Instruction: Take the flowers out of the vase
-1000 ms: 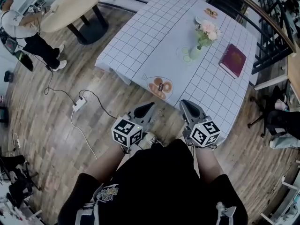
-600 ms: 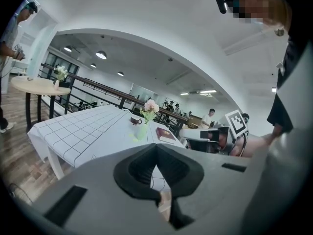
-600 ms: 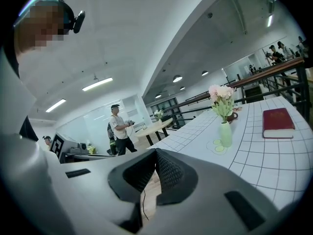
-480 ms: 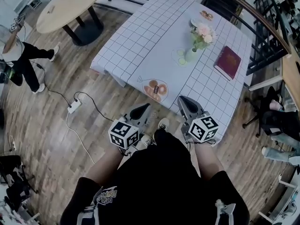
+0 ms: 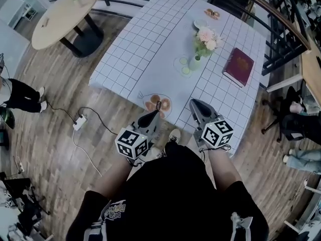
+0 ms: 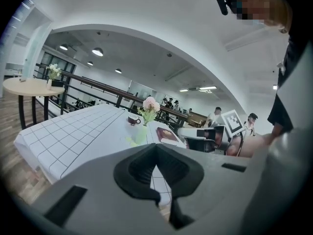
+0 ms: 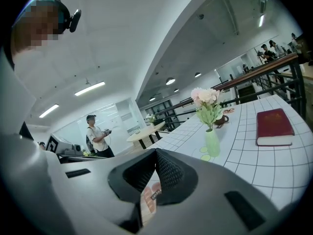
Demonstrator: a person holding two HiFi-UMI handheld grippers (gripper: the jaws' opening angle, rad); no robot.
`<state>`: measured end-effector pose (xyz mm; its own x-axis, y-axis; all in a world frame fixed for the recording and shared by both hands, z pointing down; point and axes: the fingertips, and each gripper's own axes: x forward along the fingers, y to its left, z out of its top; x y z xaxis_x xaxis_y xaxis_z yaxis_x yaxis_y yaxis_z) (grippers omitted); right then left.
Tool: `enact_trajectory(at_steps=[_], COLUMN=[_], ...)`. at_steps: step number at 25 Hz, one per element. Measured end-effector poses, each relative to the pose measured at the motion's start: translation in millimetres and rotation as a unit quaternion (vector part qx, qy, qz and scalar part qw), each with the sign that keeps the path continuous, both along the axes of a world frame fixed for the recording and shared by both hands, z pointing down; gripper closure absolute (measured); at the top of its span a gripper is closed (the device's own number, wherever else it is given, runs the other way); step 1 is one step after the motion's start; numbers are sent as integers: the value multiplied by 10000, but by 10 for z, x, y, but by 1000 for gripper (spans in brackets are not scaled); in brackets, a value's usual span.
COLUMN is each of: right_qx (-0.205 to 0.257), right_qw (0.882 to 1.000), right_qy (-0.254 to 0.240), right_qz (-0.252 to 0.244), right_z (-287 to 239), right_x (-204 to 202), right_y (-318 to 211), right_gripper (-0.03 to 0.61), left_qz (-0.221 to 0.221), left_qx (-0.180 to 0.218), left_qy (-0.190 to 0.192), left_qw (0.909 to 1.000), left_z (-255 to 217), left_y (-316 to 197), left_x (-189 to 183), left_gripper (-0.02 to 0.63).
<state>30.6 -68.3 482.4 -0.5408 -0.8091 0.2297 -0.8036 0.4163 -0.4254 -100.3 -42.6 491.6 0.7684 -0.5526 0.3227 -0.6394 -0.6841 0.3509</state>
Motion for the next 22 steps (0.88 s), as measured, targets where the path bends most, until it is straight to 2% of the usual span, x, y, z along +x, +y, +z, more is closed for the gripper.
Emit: enact_trajectory(at_steps=[11, 17, 22], right_qx=[-69, -58, -110], right_qw=[9998, 9997, 9991], right_qy=[-61, -38, -37], right_qz=[180, 224, 402], right_z=[197, 269, 329], right_x=[508, 593, 655], right_y=[-633, -902, -1017], right_gripper=[557, 557, 557], left_qz=[226, 292, 566], left_qx=[175, 160, 224], left_qy=[-258, -369, -471], left_qw=[9993, 9988, 9970], left_z=[-32, -8, 33], left_y=[-731, -1049, -1305], left_x=[546, 702, 910], left_gripper=[606, 606, 606])
